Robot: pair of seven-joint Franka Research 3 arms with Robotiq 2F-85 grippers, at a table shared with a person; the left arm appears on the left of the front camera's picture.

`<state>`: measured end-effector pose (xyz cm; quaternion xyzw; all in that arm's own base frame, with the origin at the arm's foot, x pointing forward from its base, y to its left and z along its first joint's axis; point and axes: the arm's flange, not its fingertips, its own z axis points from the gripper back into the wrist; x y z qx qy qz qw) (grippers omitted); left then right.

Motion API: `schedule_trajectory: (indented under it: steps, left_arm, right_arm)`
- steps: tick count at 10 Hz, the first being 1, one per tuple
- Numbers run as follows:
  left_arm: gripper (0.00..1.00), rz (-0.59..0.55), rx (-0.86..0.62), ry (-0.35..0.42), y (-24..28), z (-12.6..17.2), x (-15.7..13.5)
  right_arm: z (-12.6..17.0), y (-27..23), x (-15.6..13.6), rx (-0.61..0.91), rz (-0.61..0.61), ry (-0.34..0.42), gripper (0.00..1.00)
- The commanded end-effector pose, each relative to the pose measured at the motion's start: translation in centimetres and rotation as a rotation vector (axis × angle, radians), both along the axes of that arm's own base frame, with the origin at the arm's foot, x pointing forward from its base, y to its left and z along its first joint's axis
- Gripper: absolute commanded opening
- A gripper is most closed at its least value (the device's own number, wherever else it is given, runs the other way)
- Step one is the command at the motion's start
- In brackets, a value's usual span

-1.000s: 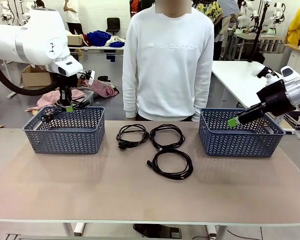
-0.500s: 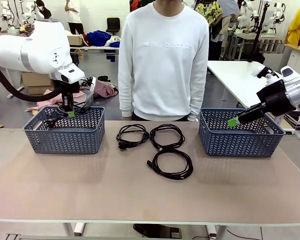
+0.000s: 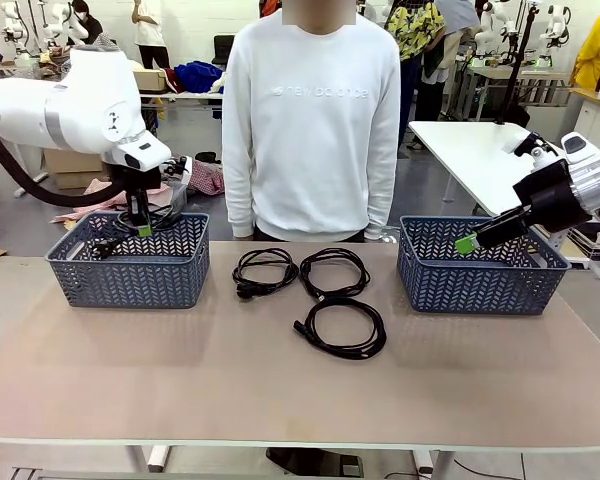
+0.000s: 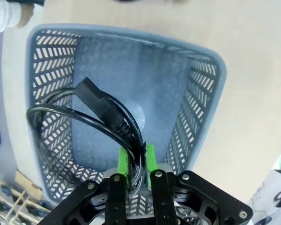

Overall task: Organize the cables according to human instructions.
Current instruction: Pick up a bundle of cables and place it in the basket indicated by the human.

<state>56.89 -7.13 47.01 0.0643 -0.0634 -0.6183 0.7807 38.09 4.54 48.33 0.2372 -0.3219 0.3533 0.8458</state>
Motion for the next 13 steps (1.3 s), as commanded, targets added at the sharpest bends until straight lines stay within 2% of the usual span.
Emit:
schedule_trajectory:
  steps: [1, 2, 3, 4, 5, 6, 8, 13]
  left_arm:
    - [0.34, 0.03, -0.027, -0.029, 0.2, -0.5, 0.3]
    - [0.48, 0.041, -0.033, -0.029, 0.3, -0.6, 0.4]
    - [0.53, 0.042, -0.039, -0.013, 0.2, -0.5, 0.5]
    - [0.67, 0.049, -0.039, -0.008, 0.3, -0.4, 0.4]
    - [0.73, 0.055, -0.043, 0.002, 0.3, -0.1, 0.4]
    - [0.87, 0.057, -0.056, 0.026, 0.3, 0.2, 0.5]
    - [1.0, 0.07, -0.082, 0.08, 0.3, 0.5, 0.7]
    - [1.0, 0.136, -0.148, 0.122, 0.2, 0.6, 0.3]
  right_arm:
    - [0.0, -0.1, 0.3, 0.015, 0.021, -0.02, 1.0]
    - [0.0, -0.1, 0.3, 0.015, 0.021, -0.02, 1.0]
    - [0.0, -0.1, 0.3, 0.015, 0.021, -0.02, 1.0]
    - [0.0, -0.1, 0.3, 0.015, 0.021, -0.02, 1.0]
    - [0.0, -0.1, 0.3, 0.015, 0.021, -0.02, 1.0]
    - [0.0, -0.1, 0.3, 0.015, 0.021, -0.02, 1.0]
    - [0.0, -0.1, 0.3, 0.015, 0.021, -0.02, 1.0]
    - [0.0, -0.1, 0.3, 0.015, 0.021, -0.02, 1.0]
